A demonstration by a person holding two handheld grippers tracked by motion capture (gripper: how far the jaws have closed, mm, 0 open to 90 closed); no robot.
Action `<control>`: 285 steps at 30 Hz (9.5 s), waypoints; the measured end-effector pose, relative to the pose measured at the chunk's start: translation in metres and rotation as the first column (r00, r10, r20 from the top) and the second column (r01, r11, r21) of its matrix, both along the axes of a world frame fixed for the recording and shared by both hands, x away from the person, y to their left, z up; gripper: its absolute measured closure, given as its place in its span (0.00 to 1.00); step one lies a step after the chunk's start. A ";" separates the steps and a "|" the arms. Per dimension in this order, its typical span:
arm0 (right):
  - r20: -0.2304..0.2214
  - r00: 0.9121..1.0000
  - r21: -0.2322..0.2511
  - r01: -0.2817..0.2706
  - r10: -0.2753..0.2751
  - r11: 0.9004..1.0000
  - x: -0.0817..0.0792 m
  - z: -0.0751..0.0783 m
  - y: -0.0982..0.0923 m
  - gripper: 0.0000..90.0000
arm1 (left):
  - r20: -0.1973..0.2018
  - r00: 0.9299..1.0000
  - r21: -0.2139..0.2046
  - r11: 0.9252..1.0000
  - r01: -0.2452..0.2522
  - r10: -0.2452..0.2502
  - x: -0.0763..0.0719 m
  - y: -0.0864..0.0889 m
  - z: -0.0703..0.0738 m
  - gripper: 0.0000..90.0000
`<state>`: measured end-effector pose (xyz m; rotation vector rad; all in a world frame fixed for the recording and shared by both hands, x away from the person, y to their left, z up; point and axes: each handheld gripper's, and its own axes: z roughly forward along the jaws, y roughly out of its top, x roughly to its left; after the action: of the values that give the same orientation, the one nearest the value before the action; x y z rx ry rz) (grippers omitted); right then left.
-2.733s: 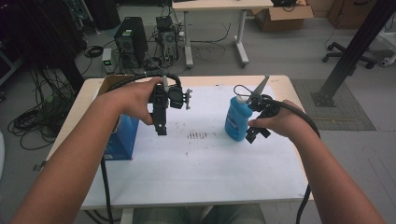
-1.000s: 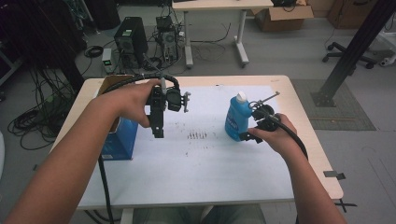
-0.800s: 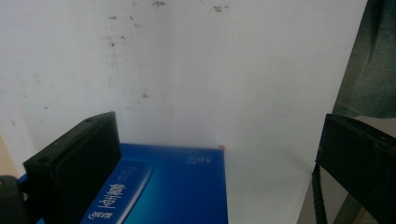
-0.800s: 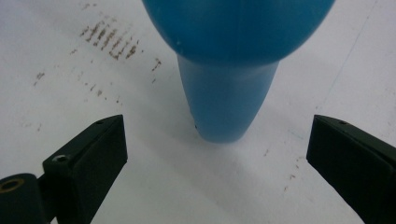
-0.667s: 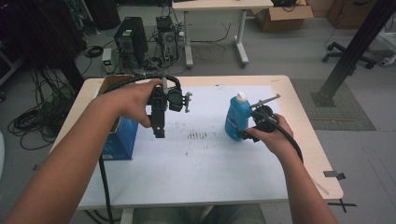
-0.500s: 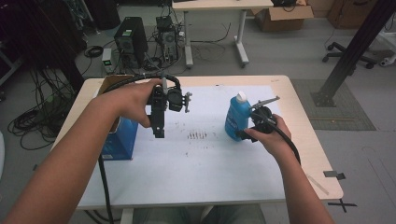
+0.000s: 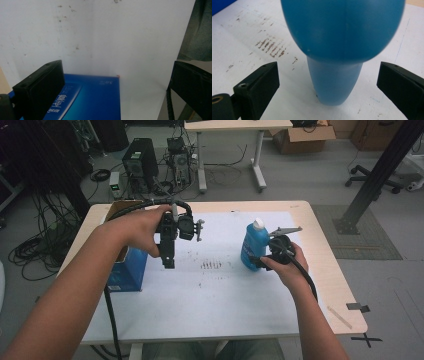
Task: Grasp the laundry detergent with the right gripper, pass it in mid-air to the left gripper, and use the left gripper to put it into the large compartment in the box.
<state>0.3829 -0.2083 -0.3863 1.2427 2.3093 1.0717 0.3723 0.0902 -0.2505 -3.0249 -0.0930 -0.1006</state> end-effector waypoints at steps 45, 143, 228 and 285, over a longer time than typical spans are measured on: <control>0.128 0.987 0.136 0.075 -0.092 0.988 0.006 -0.032 0.007 0.02 | -0.002 1.000 0.004 1.000 0.009 -0.009 -0.003 0.001 -0.003 0.00; 0.270 0.899 0.101 -0.383 0.345 0.918 -0.064 0.030 0.011 0.51 | -0.002 0.998 -0.008 0.998 0.057 -0.057 -0.014 -0.014 0.005 0.00; 0.280 0.669 0.090 -0.733 0.689 0.674 -0.079 0.016 0.135 0.50 | -0.007 0.992 -0.046 0.991 0.128 -0.129 -0.062 -0.040 0.004 0.00; 0.292 0.668 0.096 -0.732 0.684 0.674 -0.082 0.023 0.143 0.50 | 0.030 0.987 -0.041 0.986 0.159 -0.158 -0.067 -0.041 0.004 0.27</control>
<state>0.3009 -0.0655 -0.3637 0.1569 2.5805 1.6291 0.3052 0.0492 -0.2463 -3.0707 0.1451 -0.1542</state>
